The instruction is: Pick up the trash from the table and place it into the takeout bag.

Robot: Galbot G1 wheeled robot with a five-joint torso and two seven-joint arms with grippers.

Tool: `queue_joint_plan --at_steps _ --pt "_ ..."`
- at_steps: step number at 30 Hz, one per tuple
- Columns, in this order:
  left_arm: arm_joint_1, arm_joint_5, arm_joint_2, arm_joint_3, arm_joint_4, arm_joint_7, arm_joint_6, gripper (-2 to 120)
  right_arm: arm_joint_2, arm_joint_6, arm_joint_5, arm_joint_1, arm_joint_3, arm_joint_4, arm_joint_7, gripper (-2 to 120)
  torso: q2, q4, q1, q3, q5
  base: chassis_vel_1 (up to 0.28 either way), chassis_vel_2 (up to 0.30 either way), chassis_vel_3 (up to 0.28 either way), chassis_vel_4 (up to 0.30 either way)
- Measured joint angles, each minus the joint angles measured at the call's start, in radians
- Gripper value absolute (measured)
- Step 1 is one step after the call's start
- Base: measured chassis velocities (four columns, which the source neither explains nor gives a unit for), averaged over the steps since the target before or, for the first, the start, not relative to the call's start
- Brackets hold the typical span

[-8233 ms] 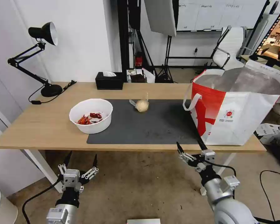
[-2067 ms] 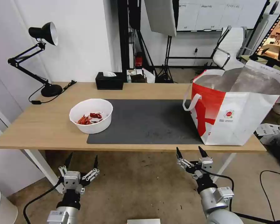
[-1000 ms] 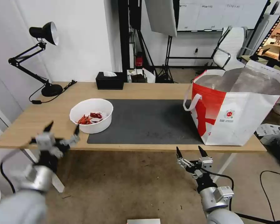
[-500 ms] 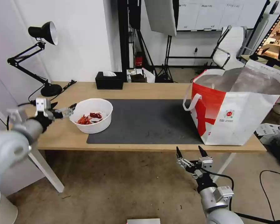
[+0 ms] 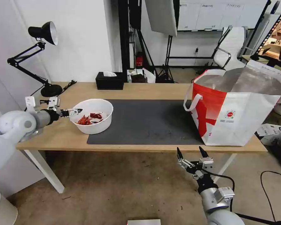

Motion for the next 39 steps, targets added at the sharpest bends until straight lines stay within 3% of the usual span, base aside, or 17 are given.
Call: queue_joint_plan --at_steps 4,11,19,21,25,27,39 --pt "-0.042 -0.036 -0.022 0.032 0.029 -0.062 0.033 100 0.0 0.0 0.0 0.0 0.0 0.0 0.0 100 0.0 0.0 0.0 0.0 0.0001 0.0 0.0 0.0 0.0" --pt "-0.07 -0.08 -0.041 0.052 0.047 -0.117 0.046 99 0.0 0.0 0.0 0.0 0.0 0.0 0.0 100 0.0 0.0 0.0 0.0 0.0001 0.0 0.0 0.0 0.0" --pt "-0.077 -0.107 -0.056 0.068 0.054 -0.143 0.043 73 0.0 0.0 0.0 0.0 0.0 0.0 0.0 100 0.0 0.0 0.0 0.0 0.0002 0.0 0.0 0.0 0.0" --pt "-0.077 -0.113 -0.059 0.069 0.054 -0.146 0.04 60 0.0 0.0 0.0 0.0 0.0 0.0 0.0 100 0.0 0.0 0.0 0.0 0.0001 0.0 0.0 0.0 0.0" --pt "-0.077 -0.118 -0.06 0.069 0.055 -0.147 0.039 55 0.0 0.0 0.0 0.0 0.0 0.0 0.0 100 0.0 0.0 0.0 0.0 0.0001 0.0 0.0 0.0 0.0" --pt "-0.078 -0.133 -0.062 0.069 0.061 -0.157 0.036 36 0.0 0.0 0.0 0.0 0.0 0.0 0.0 100 0.0 0.0 0.0 0.0 0.0002 0.0 0.0 0.0 0.0" --pt "-0.07 -0.161 -0.063 0.05 0.056 -0.156 0.022 0 0.0 0.0 0.0 0.0 0.0 0.0 0.0 100 0.0 0.0 0.0 0.0 0.0001 0.0 0.0 0.0 0.0"
